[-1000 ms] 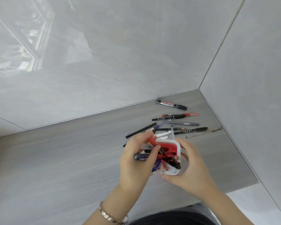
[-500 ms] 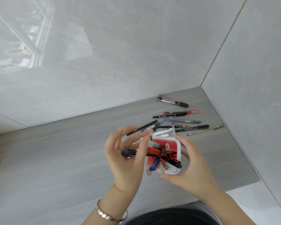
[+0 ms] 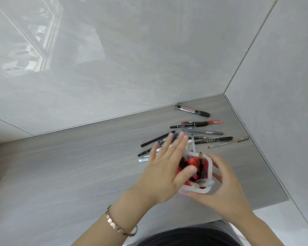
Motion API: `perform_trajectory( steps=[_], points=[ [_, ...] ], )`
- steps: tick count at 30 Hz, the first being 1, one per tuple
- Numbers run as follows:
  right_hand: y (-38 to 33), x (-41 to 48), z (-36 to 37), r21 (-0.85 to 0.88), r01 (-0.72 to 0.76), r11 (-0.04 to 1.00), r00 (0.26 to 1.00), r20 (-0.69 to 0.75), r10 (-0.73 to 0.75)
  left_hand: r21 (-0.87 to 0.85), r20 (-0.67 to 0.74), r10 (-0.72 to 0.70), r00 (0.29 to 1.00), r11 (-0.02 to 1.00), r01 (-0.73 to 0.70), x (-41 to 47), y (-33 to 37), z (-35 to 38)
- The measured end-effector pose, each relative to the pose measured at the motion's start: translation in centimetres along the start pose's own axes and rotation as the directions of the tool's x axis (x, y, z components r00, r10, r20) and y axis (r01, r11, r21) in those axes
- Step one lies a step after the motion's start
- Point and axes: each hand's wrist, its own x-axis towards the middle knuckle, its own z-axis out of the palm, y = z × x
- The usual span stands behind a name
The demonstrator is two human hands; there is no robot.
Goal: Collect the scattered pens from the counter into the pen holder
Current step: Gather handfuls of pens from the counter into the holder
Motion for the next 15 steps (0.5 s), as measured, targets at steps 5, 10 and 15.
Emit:
perform_trajectory(
  steps=[5, 10, 15],
  points=[
    [1.0, -0.6, -1.9, -0.062, -0.04, 0.997, 0.998, -0.047, 0.037, -0.394, -0.129, -0.102, 0.986, 0.918, 0.043, 1.8, -2.9, 1.2],
    [2.2, -0.5, -3.9, -0.121, -0.092, 0.988, 0.984, -0.164, 0.071, 0.155, -0.064, -0.329, 0.942, 0.929, 0.335, 4.1, -8.9, 4.2],
    [2.4, -0.6, -4.8, -0.113, -0.119, 0.986, 0.977, -0.192, 0.096, 0.416, 0.032, -0.327, 0.944, 0.863, 0.285, 4.9, -9.3, 5.2]
  ],
)
